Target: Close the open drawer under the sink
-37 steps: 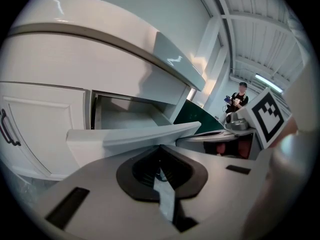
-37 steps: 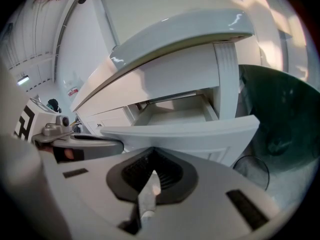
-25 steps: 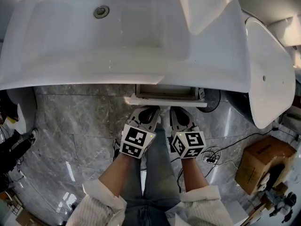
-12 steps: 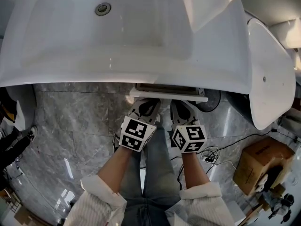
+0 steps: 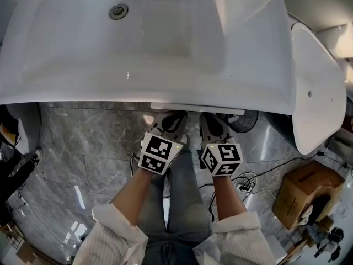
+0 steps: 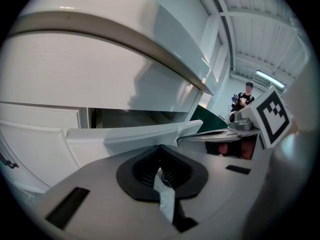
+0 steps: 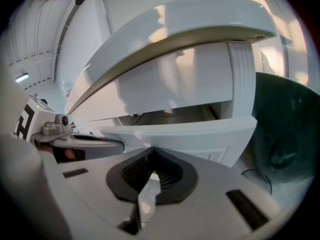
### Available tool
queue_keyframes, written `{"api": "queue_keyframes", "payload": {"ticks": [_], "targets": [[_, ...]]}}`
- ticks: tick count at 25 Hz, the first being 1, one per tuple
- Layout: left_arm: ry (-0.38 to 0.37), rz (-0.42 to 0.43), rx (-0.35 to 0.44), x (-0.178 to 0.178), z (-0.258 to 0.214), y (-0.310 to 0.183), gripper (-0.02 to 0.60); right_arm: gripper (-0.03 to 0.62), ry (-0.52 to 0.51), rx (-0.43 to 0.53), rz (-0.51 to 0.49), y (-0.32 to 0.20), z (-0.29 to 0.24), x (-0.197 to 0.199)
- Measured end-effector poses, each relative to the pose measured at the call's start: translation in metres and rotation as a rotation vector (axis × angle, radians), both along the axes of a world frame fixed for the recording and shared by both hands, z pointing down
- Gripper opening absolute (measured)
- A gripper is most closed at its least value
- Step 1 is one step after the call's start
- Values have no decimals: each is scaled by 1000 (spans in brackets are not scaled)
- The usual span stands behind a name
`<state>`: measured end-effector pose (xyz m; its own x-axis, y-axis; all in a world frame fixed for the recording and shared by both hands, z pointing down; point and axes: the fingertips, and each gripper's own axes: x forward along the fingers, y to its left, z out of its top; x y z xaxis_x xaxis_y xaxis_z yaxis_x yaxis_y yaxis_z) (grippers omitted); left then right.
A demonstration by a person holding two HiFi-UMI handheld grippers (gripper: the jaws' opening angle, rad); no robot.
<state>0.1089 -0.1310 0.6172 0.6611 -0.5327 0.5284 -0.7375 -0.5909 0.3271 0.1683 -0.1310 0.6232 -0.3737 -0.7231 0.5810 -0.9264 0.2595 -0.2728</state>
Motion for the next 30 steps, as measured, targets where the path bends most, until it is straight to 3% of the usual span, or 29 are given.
{"api": "queue_keyframes", "payload": {"ticks": [15, 30], "targets": [[5, -54, 5, -9, 2, -33, 15, 9, 7, 24, 13, -33, 0, 1], [-16, -51, 17, -8, 4, -48, 15, 9, 29, 35, 0, -49, 1, 2]]}}
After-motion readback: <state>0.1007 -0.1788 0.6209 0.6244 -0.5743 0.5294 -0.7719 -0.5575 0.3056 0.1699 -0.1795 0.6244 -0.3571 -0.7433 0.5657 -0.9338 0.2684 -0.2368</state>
